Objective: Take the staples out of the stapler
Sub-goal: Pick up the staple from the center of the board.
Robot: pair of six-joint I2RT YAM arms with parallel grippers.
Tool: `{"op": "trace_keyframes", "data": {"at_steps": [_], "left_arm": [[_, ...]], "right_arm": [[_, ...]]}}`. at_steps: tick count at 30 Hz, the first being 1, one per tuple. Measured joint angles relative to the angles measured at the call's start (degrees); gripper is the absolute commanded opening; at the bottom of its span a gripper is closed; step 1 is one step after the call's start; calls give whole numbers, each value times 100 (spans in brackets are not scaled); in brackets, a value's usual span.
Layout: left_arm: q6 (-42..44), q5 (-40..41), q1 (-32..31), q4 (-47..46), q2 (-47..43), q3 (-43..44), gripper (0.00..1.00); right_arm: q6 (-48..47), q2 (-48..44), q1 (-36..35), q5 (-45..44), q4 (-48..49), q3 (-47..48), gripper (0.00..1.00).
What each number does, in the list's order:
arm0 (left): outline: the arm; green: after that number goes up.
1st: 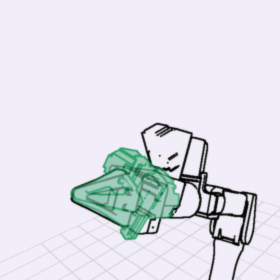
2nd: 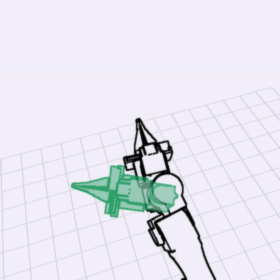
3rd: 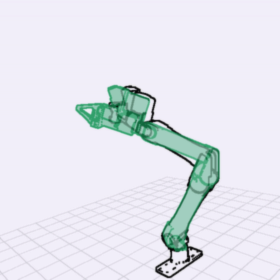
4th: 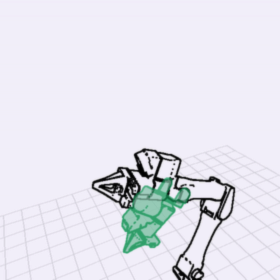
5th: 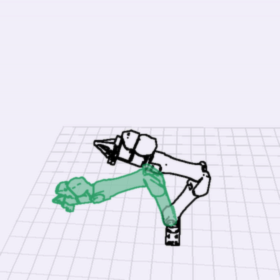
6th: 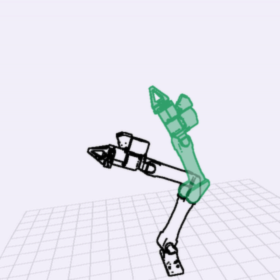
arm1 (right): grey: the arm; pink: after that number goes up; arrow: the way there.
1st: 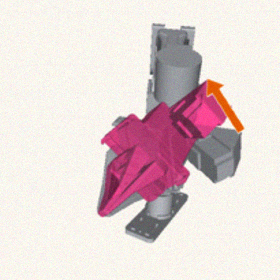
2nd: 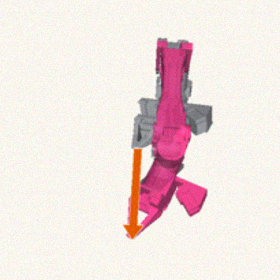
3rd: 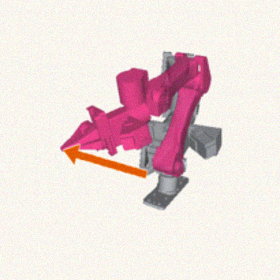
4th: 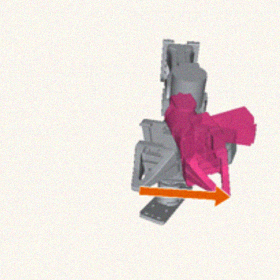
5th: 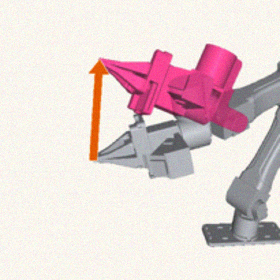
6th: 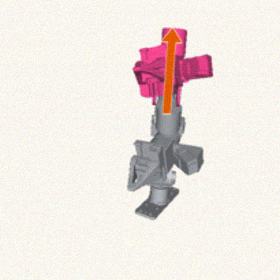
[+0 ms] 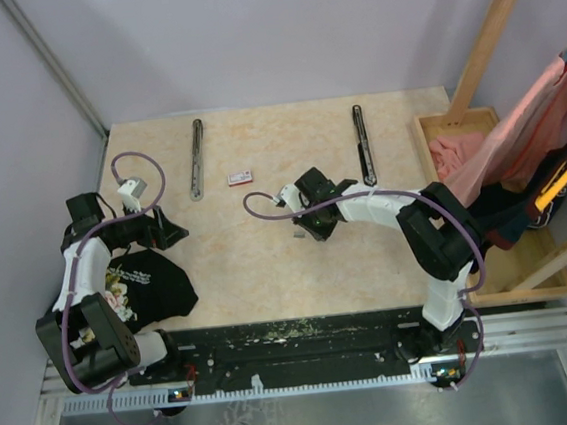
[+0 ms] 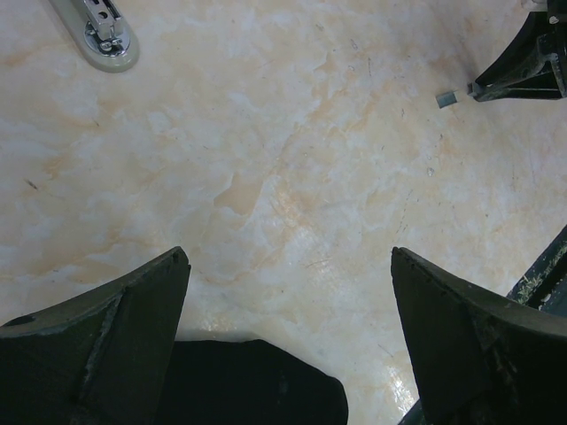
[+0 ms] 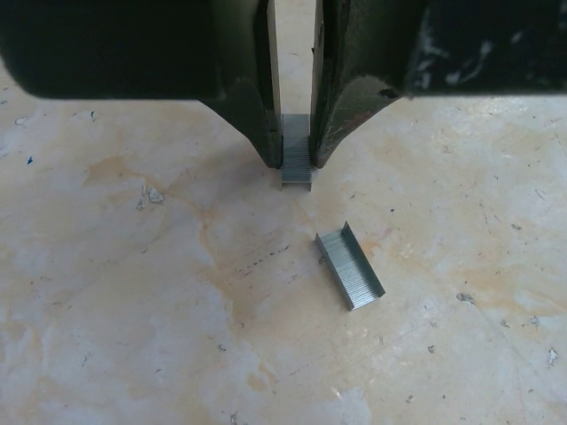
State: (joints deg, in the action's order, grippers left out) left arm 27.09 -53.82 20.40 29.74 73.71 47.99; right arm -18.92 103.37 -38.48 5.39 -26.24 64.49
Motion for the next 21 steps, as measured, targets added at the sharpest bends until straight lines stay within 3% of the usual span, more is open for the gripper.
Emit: {"op": "trace_keyframes", "data": {"at_steps": [14,21], "left_arm": [[-2,-4,0,0,2,0,100],[-2,-2,0,4,31,0,100]], "right_arm": [[-17,-2,7,-85,-98,79,11],[-103,0,229,-81,-330,706,11]]}}
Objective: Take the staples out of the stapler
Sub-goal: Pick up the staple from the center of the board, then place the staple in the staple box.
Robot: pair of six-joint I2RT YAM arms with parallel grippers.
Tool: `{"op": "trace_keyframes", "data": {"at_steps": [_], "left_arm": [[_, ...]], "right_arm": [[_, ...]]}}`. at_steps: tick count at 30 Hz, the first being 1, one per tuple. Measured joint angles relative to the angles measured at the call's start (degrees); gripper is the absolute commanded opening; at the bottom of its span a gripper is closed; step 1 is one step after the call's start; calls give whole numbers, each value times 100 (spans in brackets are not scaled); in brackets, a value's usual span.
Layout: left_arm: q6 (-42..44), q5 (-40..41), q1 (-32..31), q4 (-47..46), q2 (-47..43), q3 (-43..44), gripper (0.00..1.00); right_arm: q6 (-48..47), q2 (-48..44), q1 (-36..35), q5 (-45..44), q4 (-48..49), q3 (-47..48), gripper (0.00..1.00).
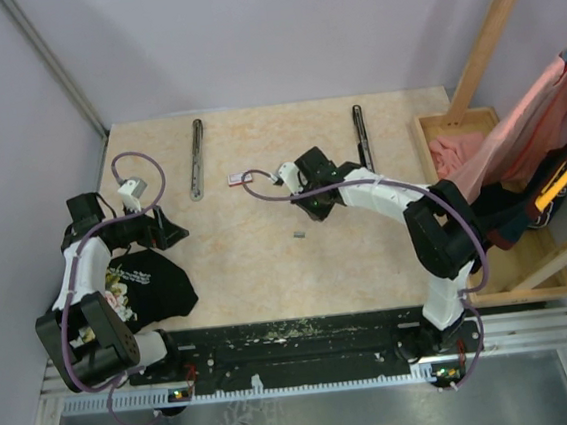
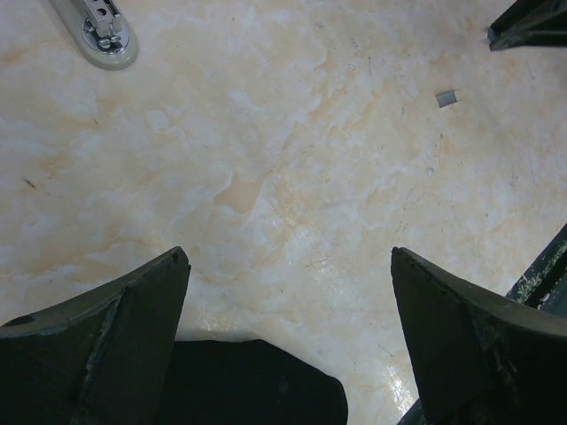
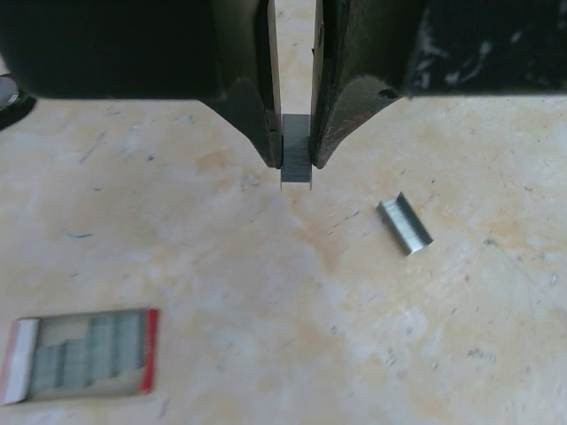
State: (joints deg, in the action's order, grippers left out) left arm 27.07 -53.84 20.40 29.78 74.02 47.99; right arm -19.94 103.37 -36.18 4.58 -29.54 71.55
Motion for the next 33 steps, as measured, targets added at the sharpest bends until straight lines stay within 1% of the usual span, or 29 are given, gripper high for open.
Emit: {"op": "trace_keyframes", "data": {"at_steps": [6,14,26,33], "left_arm": [[2,-2,0,0,13,0,100],[2,-2,0,-2,20,0,100],[2,0,0,0,24,0,100],[2,-2,0,0,24,0,100]], "right_arm": [[-155,168,317,-2,-20,846,11],[-435,903,448,2,2,1827,11],[-765,1836,496,114,37,2516,11],[-857,2013,566,179,37,2688,11]]}}
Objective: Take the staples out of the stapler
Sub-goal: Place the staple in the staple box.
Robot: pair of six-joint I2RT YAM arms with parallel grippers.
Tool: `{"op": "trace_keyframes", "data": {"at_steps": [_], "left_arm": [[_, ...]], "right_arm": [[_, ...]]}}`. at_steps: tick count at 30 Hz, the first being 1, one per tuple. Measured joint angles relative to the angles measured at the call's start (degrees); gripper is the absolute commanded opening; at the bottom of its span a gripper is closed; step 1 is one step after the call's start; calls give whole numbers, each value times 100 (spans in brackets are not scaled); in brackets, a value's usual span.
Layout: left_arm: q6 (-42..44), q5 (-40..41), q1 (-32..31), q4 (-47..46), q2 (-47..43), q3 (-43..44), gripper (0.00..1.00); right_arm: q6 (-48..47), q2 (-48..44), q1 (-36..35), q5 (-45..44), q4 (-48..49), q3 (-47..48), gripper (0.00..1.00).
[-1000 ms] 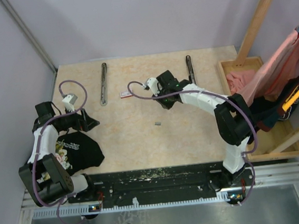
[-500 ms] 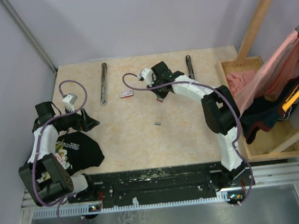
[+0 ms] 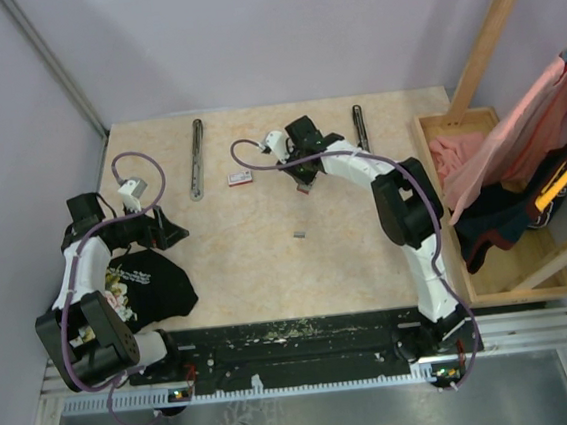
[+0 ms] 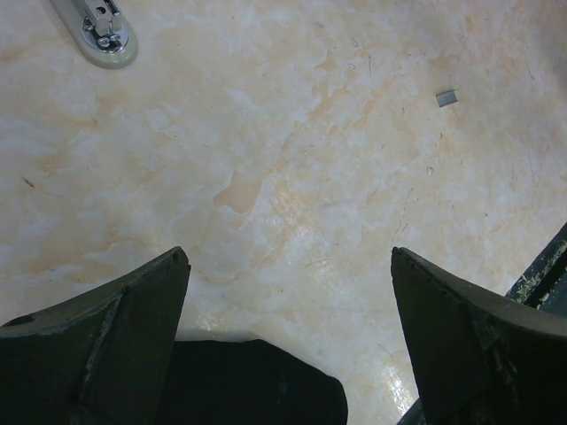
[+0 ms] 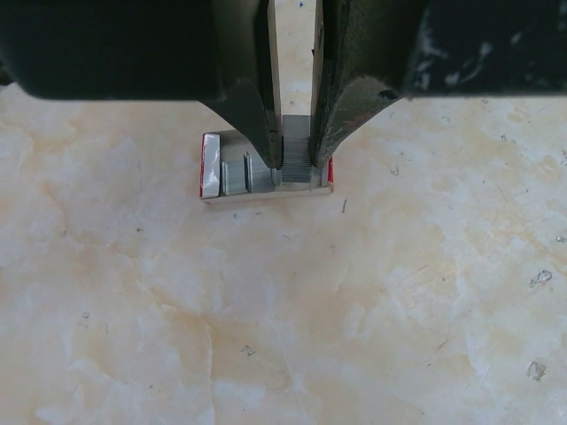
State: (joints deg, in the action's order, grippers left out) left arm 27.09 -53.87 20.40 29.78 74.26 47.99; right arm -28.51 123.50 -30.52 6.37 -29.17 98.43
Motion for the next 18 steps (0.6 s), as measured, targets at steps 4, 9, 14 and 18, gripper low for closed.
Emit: {"op": "trace_keyframes", "data": {"at_steps": [4,9,14,18], "left_arm": [[0,2,0,-2,0,0,100],[0,2,0,0,2,0,100],[0,2,0,0,2,0,100],[0,2,0,0,2,0,100]], "right_arm": [[0,74,33,33,28,26,11],[-4,197,48,48,13,26,11],[-4,214,68,61,2,26,11],[-4,214,83,57,2,26,11]]}}
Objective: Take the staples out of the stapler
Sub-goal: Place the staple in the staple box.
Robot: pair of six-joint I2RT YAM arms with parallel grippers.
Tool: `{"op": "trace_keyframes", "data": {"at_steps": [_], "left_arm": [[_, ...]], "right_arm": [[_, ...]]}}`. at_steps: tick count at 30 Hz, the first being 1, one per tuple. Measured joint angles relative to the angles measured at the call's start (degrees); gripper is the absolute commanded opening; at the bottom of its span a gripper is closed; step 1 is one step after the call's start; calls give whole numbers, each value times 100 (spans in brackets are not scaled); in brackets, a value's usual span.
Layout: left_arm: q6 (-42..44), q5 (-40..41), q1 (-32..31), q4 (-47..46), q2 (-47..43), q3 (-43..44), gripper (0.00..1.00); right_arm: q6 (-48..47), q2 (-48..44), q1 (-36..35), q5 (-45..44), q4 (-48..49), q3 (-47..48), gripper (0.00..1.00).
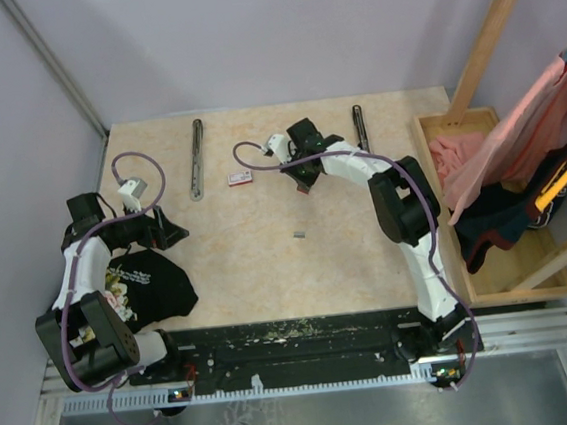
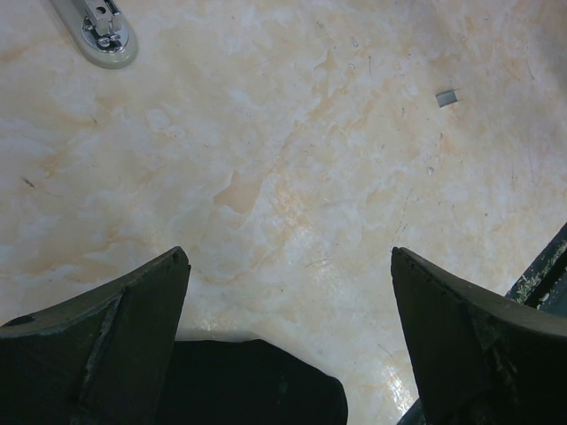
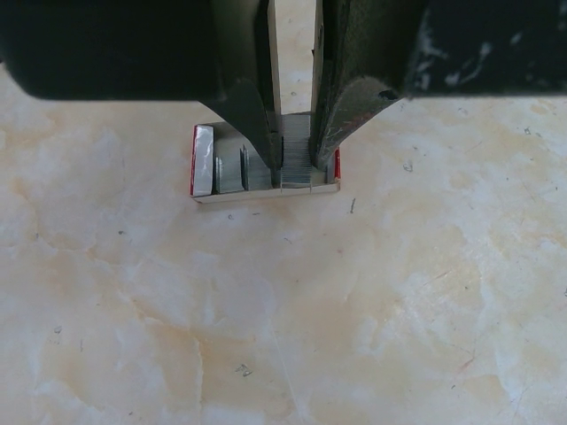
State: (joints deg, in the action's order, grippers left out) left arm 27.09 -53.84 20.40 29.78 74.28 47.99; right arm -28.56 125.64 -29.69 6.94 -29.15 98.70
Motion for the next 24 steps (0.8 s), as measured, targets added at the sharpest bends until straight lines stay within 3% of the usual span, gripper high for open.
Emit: {"op": "trace_keyframes", "data": {"at_steps": [24], "left_arm": [[0,-2,0,0,7,0,100]], "right_arm": [[0,44,26,48,-61,0,11]]}}
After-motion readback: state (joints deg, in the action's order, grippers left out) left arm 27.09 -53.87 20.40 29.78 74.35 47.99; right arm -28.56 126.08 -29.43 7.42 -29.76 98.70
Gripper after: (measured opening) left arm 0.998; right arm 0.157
